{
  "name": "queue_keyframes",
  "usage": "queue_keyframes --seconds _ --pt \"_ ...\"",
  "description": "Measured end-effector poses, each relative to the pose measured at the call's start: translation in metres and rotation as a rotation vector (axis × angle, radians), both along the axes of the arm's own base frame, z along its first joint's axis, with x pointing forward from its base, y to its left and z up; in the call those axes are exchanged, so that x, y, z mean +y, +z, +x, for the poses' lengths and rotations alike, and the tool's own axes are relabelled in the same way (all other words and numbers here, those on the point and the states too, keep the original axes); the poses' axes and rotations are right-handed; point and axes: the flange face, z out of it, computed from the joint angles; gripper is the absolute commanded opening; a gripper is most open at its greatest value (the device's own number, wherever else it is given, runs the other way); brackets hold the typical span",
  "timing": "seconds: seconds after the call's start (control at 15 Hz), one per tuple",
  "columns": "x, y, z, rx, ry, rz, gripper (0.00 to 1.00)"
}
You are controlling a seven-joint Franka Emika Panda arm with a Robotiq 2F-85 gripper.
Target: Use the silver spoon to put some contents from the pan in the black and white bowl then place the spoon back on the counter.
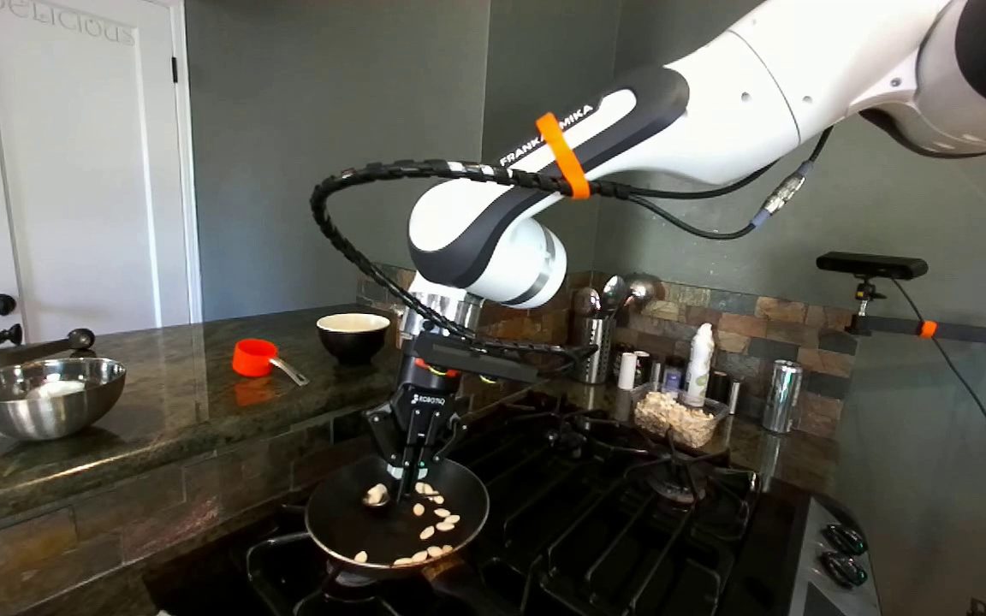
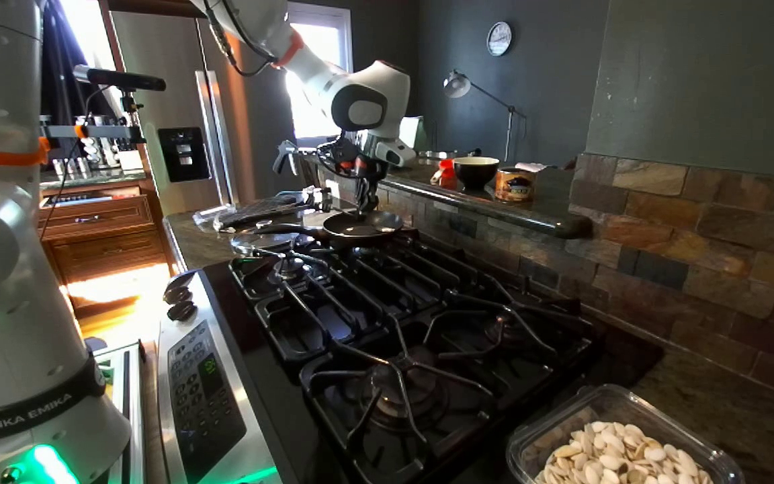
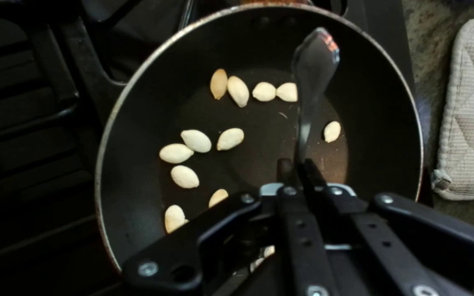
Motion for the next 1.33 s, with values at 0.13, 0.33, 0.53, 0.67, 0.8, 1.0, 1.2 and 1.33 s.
queue_keyframes --seconds 0.13,0.33,0.53,0.67,0.8,1.0,1.2,1.33 --pt "0.001 -0.001 0.0 0.0 -0.001 -0.036 0.02" --pt "0.006 0.0 -0.001 -0.002 -0.01 -0.098 0.02" --pt "0.014 0.001 -0.001 -0.014 -0.027 -0.145 0.02" --pt "0.018 0.001 0.0 -0.035 -0.04 -0.163 0.02" --pt "0.021 0.0 0.003 -0.063 -0.052 -0.172 0.02" --pt "0.022 -0.002 0.008 -0.105 -0.062 -0.174 0.02" --pt "0.024 -0.004 0.012 -0.133 -0.064 -0.171 0.02" --pt "0.026 -0.003 0.013 -0.148 -0.064 -0.167 0.02"
